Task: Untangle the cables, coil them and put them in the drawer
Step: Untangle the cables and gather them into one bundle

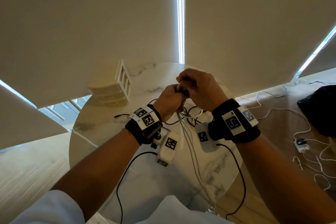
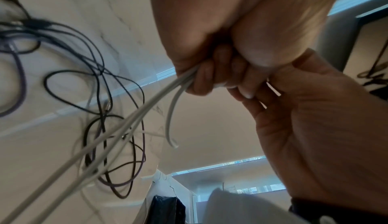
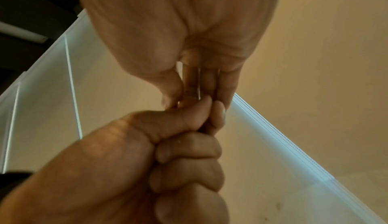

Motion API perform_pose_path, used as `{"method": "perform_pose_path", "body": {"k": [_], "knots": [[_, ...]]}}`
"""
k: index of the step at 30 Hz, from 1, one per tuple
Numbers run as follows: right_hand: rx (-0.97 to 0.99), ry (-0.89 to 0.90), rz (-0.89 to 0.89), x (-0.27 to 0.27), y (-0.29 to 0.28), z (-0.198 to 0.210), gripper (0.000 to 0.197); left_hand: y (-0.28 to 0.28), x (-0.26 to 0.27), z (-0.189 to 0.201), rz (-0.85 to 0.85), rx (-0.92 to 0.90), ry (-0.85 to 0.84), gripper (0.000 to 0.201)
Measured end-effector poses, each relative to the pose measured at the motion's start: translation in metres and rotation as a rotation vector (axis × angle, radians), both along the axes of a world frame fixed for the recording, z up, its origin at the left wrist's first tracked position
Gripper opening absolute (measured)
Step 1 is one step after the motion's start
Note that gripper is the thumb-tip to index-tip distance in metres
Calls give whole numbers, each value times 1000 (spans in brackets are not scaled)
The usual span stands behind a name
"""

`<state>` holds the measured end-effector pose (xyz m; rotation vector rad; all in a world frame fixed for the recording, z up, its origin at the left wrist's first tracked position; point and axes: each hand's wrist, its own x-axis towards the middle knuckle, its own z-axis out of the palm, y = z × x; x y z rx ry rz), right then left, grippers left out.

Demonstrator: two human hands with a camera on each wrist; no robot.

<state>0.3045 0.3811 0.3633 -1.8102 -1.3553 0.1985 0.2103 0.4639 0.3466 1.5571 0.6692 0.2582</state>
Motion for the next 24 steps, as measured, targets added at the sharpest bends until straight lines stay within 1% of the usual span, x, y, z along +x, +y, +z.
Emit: {"method": "perform_pose_path", "body": {"k": [2, 7, 9, 10, 11, 12, 14, 16, 17, 19, 21, 22, 24], "knots": [[20, 80, -7, 1, 0, 2, 16, 0, 0, -1, 6, -26, -15, 26], [27, 200, 43, 0, 2, 2, 27, 1, 3, -3, 15, -106, -25, 26], [38, 211, 28, 1, 4, 2, 25, 3, 2, 1, -6, -142, -36, 30], [53, 233, 6, 2, 5, 2, 21, 4, 3, 2, -9, -157, -45, 32], [74, 298, -8, 3, 5, 1, 14, 4, 4, 4, -4, -177, -61, 35], [87, 395, -13, 3, 5, 2, 12, 4, 5, 7, 16, -202, -85, 37], [73, 598, 29, 1, 3, 3, 26, 6, 8, 13, 72, -243, -145, 37], [-22, 744, 111, -3, 0, 2, 31, 10, 13, 21, 104, -263, -198, 29], [-81, 754, 138, -4, -3, -2, 31, 14, 16, 24, 114, -292, -236, 31], [-199, 699, 176, -3, -12, -17, 28, 23, 22, 30, 148, -385, -337, 38], [-328, 664, 192, 5, -25, -43, 18, 34, 28, 36, 181, -428, -417, 41], [-380, 668, 157, 13, -33, -60, 20, 38, 30, 40, 193, -432, -441, 42], [-470, 662, -25, 39, -55, -102, 27, 40, 37, 47, 196, -436, -461, 47]]}}
